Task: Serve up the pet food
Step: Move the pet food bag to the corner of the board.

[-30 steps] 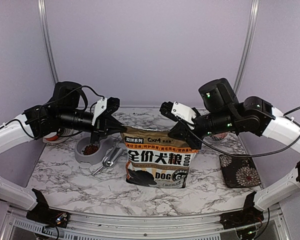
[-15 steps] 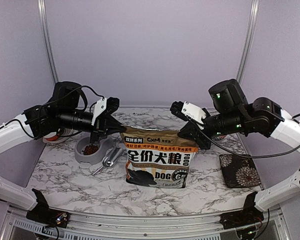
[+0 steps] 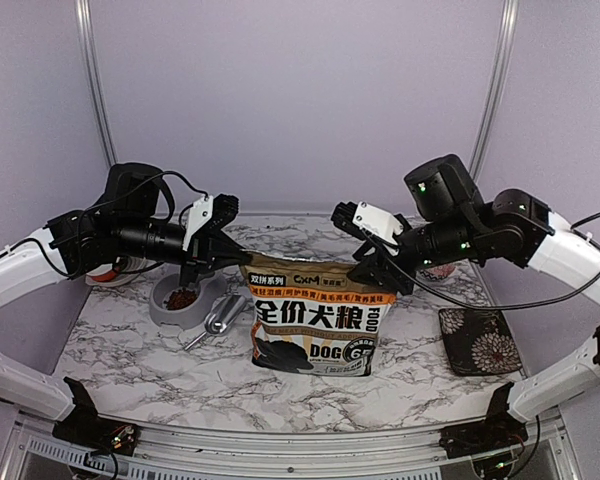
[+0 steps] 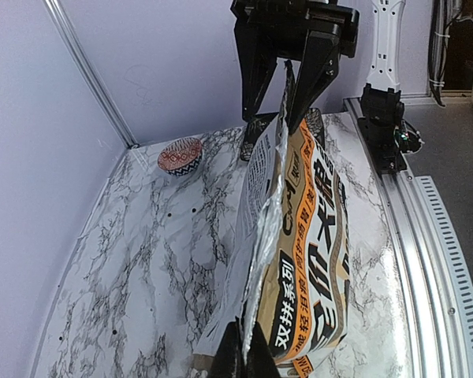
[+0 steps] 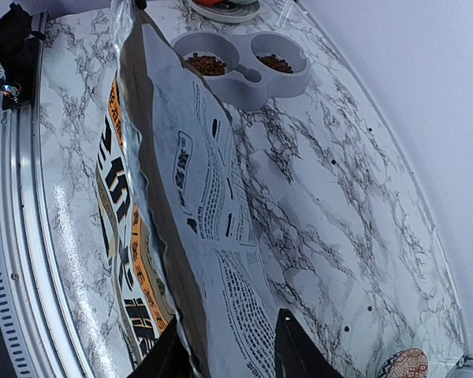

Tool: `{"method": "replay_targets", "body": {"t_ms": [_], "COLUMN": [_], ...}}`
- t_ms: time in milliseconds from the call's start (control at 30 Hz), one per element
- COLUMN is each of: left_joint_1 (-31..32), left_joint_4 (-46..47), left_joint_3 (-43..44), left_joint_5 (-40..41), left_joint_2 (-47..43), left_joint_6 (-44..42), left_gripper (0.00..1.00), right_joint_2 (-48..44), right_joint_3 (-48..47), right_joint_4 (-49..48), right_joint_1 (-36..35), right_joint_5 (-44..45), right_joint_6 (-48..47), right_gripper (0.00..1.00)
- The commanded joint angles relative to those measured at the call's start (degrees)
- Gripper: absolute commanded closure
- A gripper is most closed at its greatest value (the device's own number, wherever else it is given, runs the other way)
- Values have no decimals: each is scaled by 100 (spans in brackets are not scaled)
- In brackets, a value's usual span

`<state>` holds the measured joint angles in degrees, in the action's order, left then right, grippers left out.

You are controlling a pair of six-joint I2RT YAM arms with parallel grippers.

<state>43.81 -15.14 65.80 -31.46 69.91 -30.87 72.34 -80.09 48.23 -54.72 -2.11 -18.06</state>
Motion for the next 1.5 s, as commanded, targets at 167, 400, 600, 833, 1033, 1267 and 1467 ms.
{"method": "replay_targets", "body": {"t_ms": [167, 400, 600, 833, 1033, 1267, 1467], "left_joint_1": [-39, -39, -39, -47, -56, -66, -75], "left_joint_4": [285, 291, 285, 287, 330, 479, 536], "left_joint_3": [29, 12, 3, 26, 33, 53, 118], "left_joint_5": [-125, -116, -88, -8, 232, 836, 1418], "left_joint_2": [-220, -223, -241, -261, -365, -478, -514], "left_joint_6": [20, 4, -6, 8, 81, 288, 395], "left_gripper": [100, 100, 100, 73, 31, 4, 2], "right_joint_2": [670, 974, 958, 743, 593, 606, 801], "right_joint_3": [-604, -837, -903, -860, -812, -787, -839], "right_joint_4": [-279, -349, -339, -442, -795, -1262, -1599], "right_joint_1": [18, 23, 22, 16, 140, 417, 588], "right_joint_5": [-488, -757, -876, -884, 25, 769, 1145], "right_joint_6": [-332, -415, -442, -377, -276, -121, 48], "right_gripper": [73, 86, 100, 100, 100, 100, 100]}}
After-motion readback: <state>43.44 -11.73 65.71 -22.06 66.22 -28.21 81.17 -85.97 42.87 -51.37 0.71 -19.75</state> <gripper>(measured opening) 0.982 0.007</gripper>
